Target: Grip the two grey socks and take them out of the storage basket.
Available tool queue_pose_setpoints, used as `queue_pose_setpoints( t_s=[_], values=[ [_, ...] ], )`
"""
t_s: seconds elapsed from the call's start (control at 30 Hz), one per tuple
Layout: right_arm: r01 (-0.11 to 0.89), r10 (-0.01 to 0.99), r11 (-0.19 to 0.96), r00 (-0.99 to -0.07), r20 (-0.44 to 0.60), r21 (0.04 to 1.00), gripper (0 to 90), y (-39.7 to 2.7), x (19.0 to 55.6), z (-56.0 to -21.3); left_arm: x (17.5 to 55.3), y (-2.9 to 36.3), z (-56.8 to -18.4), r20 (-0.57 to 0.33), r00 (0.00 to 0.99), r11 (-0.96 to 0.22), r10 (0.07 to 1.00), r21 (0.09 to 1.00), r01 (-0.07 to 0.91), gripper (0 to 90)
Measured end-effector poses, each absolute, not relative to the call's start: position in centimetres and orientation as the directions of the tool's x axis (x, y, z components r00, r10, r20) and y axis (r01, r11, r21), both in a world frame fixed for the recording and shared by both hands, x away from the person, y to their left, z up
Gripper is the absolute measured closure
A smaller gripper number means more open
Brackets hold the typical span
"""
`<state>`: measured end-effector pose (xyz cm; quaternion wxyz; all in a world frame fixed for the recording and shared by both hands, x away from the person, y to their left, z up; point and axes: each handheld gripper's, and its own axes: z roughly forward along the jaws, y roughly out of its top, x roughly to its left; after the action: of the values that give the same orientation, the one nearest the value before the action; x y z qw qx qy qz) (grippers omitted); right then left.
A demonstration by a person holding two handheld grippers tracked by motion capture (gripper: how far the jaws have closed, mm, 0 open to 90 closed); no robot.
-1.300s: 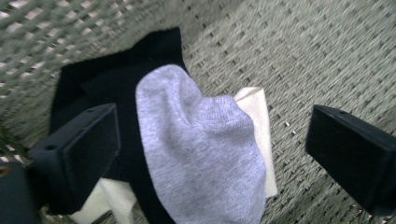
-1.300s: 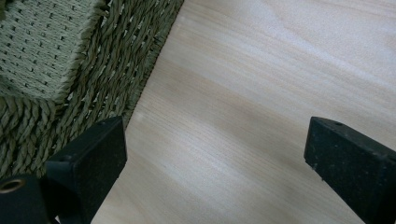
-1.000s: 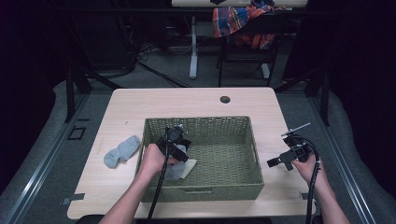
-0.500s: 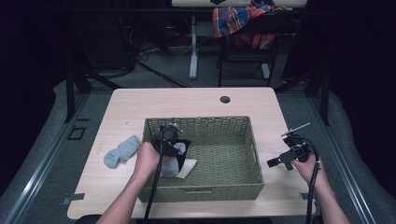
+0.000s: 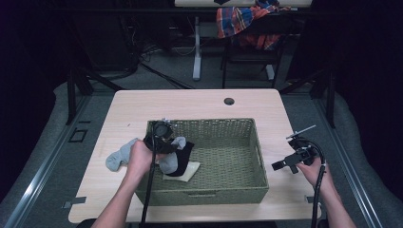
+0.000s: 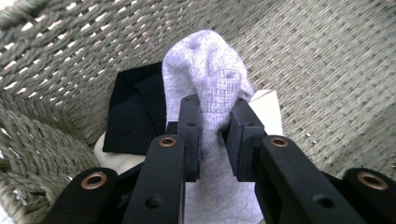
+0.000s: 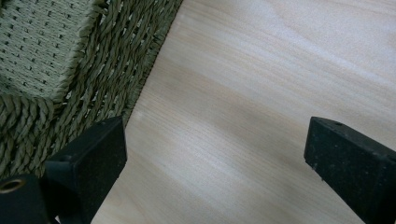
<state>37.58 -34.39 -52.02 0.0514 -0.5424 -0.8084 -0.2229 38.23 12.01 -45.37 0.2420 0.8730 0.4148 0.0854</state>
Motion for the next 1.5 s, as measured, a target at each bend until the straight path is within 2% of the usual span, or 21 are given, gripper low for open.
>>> queue_pose_setpoints(
  t_s=[0.77, 1.03, 1.33, 1.5],
  values=[
    [0.903, 0.86, 0.297, -0.394, 0.323, 0.31, 5.7, -34.3, 37.6, -52.2, 37.6, 13.8, -42.0, -0.111, 0.647, -0.464, 0.755, 0.607, 0.645, 78.9],
    [0.894, 0.85, 0.337, -0.424, 0.313, 0.294, 5.6, -34.5, 37.7, -51.8, 37.1, 15.1, -40.6, -0.102, 0.629, -0.431, 0.771, 0.643, 0.633, 79.0],
    [0.903, 0.859, 0.294, -0.394, 0.329, 0.314, 5.6, -34.2, 37.5, -52.1, 36.6, 17.4, -38.9, -0.107, 0.601, -0.385, 0.792, 0.676, 0.628, 79.0],
    [0.9, 0.853, 0.312, -0.406, 0.328, 0.304, 5.6, -34.5, 37.6, -52.0, 36.4, 19.0, -38.1, -0.113, 0.574, -0.35, 0.811, 0.692, 0.631, 79.0]
  ],
)
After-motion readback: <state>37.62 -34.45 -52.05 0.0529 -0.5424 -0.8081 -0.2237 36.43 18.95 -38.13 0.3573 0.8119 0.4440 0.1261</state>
